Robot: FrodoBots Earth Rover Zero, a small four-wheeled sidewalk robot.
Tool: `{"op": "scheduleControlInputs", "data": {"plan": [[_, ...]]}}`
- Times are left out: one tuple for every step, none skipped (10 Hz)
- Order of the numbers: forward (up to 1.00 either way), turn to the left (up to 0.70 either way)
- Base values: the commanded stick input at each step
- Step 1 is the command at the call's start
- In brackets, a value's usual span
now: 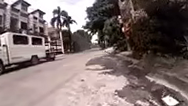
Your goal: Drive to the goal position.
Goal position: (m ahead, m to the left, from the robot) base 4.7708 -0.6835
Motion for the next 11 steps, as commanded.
{"op": "scheduleControlInputs", "data": {"plan": [[0.70, 0.00], [0.70, 0.00], [0.70, 0.00], [0.70, 0.00], [0.70, 0.00], [0.70, 0.00], [0.70, 0.00], [0.70, 0.00], [0.70, 0.00], [0.70, 0.00], [0.70, 0.00]]}}
